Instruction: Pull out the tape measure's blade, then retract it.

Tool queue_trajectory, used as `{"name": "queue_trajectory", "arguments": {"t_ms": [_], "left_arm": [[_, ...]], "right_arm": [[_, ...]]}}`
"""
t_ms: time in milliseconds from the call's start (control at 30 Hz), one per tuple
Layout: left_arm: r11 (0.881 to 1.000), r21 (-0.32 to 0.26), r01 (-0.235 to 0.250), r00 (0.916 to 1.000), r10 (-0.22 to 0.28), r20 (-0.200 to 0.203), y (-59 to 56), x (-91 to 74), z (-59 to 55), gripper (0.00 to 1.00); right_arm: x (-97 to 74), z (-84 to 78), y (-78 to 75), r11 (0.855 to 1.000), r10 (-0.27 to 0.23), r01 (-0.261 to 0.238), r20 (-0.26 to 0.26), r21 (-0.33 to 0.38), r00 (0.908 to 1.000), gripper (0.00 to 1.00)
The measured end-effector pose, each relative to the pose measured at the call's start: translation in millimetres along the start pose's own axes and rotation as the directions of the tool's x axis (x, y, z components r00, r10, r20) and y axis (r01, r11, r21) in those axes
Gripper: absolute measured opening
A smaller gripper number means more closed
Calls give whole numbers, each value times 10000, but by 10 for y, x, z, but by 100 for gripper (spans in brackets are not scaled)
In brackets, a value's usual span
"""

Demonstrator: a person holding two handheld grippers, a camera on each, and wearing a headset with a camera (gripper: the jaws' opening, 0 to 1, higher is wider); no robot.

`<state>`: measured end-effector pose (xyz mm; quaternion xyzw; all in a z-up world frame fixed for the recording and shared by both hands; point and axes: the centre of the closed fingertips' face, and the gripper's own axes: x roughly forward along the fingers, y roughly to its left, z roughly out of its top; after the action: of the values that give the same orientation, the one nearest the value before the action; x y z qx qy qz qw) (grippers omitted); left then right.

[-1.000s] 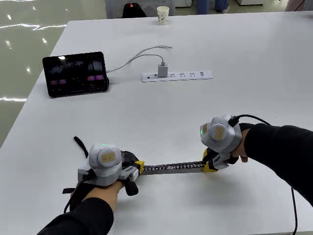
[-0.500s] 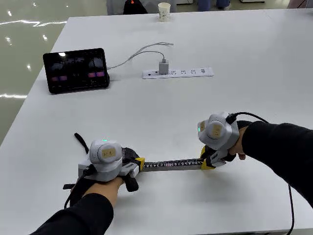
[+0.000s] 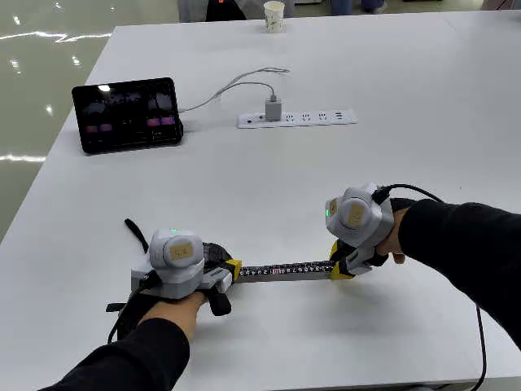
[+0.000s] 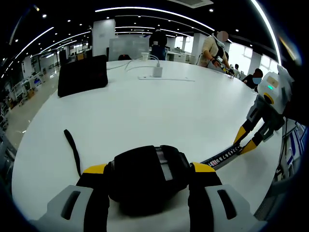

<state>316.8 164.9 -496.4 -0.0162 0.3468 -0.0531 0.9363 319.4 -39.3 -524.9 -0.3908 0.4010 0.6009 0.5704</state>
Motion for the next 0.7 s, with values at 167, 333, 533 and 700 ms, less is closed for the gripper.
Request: {"name": "queue_trajectory", "arguments": {"t_ms": [167, 333, 533, 700], "left_arm": [[10000, 11, 1, 10000, -1, 0, 2, 2, 2, 61], [10000, 12, -20, 10000, 20, 24, 3, 3, 8, 61], [10000, 22, -12, 10000, 12, 28, 4, -2, 6, 61], [10000, 33, -13, 10000, 13, 30, 3, -2, 5, 61]], "right_arm": [[7, 13, 6, 10000, -5, 5, 66, 8, 10000, 11], [23, 27, 20, 10000, -26, 26, 109, 10, 9999, 11], [34, 53, 25, 9999, -85, 84, 87, 58, 9999, 11], [40, 61, 31, 9999, -103, 102, 128, 96, 9999, 11]]}}
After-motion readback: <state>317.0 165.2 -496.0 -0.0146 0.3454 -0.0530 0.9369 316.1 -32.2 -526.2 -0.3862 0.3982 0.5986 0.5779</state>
